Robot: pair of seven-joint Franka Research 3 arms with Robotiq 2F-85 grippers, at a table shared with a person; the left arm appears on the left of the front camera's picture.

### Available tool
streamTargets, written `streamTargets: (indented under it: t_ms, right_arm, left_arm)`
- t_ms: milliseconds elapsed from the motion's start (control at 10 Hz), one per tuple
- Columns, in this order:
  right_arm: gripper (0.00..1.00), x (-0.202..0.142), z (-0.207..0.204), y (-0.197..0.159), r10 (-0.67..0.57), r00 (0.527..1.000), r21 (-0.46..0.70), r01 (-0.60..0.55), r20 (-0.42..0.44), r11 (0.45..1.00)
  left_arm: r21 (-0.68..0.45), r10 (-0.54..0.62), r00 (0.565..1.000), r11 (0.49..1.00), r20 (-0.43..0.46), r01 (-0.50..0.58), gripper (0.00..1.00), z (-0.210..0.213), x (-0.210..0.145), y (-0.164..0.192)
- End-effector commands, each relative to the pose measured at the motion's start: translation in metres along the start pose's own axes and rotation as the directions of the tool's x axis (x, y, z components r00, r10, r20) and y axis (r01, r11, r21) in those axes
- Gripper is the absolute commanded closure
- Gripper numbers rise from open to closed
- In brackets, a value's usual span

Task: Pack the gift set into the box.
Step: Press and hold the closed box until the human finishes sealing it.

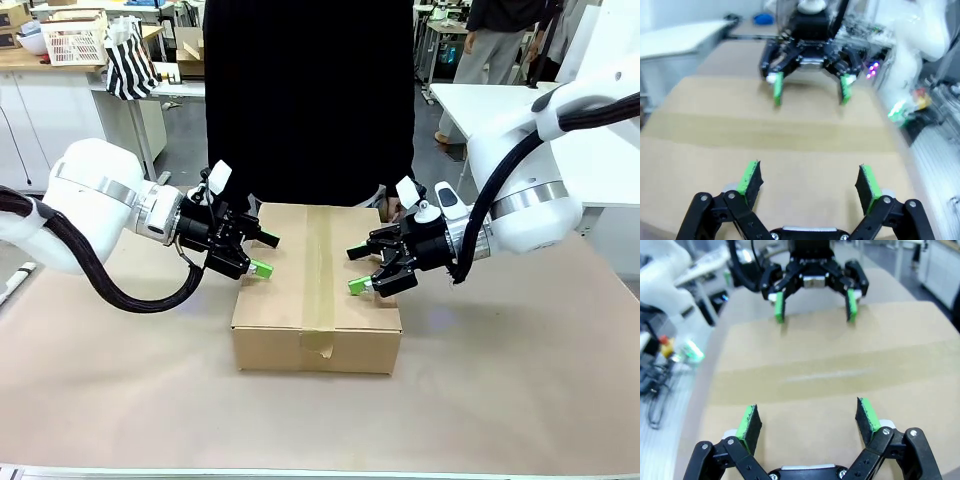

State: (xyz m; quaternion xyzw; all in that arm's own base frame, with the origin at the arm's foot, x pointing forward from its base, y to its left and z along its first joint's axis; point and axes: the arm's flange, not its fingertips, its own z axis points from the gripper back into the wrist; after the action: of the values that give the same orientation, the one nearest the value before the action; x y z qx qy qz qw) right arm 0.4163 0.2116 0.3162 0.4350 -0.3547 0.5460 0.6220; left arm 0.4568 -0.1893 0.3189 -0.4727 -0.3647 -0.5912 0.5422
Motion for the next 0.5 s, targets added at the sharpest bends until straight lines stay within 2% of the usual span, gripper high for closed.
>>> streamTargets:
  t_ms: [0, 100, 200, 400]
  right_arm:
    - [0.00, 0.028, 0.039, 0.007, -0.262, 0.962, 0.134, 0.249, 0.083, 0.959]
    - [0.00, 0.034, 0.062, 0.011, -0.479, 0.877, 0.141, 0.470, 0.039, 0.872]
    - [0.00, 0.031, 0.082, 0.013, -0.624, 0.780, 0.128, 0.616, 0.043, 0.778]
    - [0.00, 0.002, 0.131, 0.014, -0.822, 0.566, 0.041, 0.822, 0.063, 0.569]
  left_arm:
    - [-0.223, 0.378, 0.909, 0.914, 0.173, -0.338, 0.00, 0.026, 0.018, 0.003]
    - [-0.330, 0.553, 0.777, 0.825, 0.300, -0.460, 0.00, 0.043, 0.027, -0.004]
    - [-0.387, 0.690, 0.647, 0.721, 0.324, -0.576, 0.00, 0.056, 0.026, -0.011]
    - [-0.419, 0.854, 0.420, 0.518, 0.308, -0.746, 0.00, 0.079, 0.008, -0.020]
